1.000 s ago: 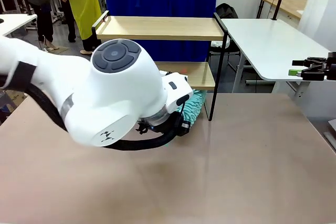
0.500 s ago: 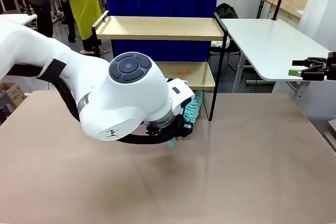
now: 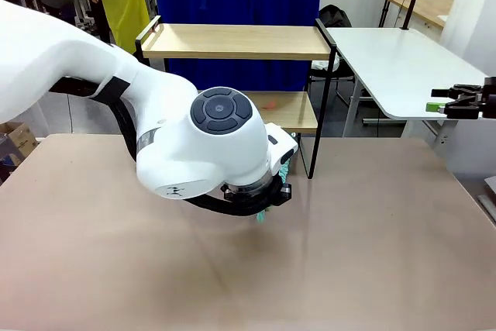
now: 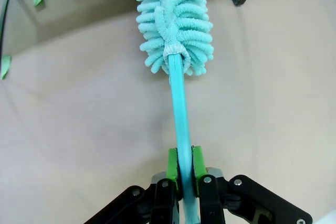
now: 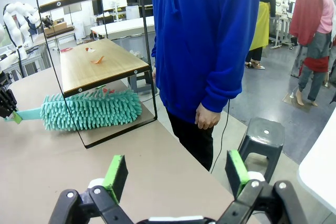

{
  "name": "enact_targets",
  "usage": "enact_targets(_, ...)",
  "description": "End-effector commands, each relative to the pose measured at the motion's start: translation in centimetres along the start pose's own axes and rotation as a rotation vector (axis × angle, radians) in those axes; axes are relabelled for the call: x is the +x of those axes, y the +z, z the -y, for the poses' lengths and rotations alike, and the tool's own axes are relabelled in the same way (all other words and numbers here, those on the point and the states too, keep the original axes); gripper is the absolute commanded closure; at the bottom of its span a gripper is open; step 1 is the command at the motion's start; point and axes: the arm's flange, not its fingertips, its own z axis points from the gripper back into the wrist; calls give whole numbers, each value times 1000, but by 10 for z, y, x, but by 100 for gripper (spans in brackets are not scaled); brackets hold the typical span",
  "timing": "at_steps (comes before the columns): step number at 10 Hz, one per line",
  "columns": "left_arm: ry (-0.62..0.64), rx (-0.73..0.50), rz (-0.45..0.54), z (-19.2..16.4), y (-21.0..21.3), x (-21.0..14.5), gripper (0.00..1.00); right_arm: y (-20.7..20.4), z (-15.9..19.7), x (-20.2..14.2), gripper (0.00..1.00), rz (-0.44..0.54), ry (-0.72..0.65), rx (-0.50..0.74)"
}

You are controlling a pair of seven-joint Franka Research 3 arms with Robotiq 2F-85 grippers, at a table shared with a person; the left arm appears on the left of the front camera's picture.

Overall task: Clean the shelf.
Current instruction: Clean the specific section of the Shelf indicated by the human with the Duster.

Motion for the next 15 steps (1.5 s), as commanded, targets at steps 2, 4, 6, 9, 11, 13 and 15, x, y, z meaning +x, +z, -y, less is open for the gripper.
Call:
enact_targets(2,0,0,0,0,0,0,87,-1,-1,4,0,2,7,2)
enact_targets(4,36,59,-19,-14,-6,-4,87,-1,-1,4,0,2,7,2)
enact_targets(6,70,125,-8,-40,6,-7,87,-1,-1,4,0,2,7,2)
enact_targets(9,135,255,-58,-99,24,-23,87,-1,-1,4,0,2,7,2)
enact_targets(11,176,432,-68,-135,38,-33,87,-1,-1,4,0,2,7,2)
enact_targets(13,213,529,-34,-151,59,-35,87,-1,-1,4,0,2,7,2)
enact_targets(15,205,527,31,-145,72,-31,87,-1,-1,4,0,2,7,2)
